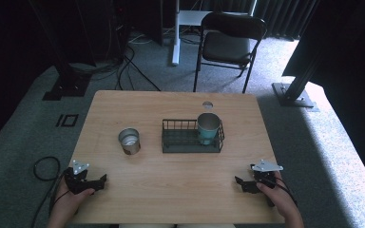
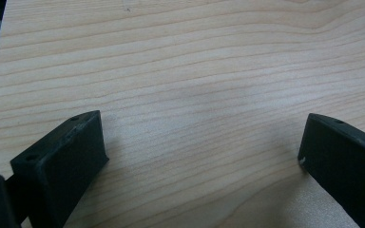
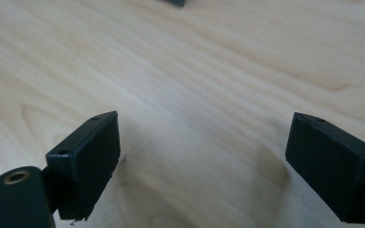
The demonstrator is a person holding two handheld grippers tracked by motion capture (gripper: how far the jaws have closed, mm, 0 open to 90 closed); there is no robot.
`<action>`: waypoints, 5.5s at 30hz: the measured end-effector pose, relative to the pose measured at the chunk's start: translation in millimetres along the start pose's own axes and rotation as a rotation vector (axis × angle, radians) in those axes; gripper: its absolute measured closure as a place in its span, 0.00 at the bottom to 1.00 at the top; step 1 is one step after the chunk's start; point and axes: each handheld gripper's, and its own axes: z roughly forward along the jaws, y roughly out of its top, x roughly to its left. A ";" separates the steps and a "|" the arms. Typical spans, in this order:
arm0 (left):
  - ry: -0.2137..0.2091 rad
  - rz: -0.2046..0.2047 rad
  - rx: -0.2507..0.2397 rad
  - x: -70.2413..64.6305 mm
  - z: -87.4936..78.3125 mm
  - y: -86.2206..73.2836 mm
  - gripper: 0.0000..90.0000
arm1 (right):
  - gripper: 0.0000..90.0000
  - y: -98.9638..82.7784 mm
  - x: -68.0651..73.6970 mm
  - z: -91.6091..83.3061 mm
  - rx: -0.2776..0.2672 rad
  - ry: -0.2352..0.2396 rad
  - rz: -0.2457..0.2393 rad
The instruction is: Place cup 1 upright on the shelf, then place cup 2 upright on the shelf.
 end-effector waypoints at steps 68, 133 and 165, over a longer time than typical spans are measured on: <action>-0.214 0.133 -0.179 -31.4 -6.4 49.1 0.03 | 0.12 0.2 1.7 1.8 0.029 0.017 -0.017; -0.250 0.175 -0.254 -56.8 55.6 120.5 0.03 | 0.12 0.2 1.6 1.7 0.031 0.017 -0.016; -0.256 0.176 -0.301 -59.9 48.3 130.9 0.15 | 0.12 0.2 1.5 1.7 0.031 0.016 -0.017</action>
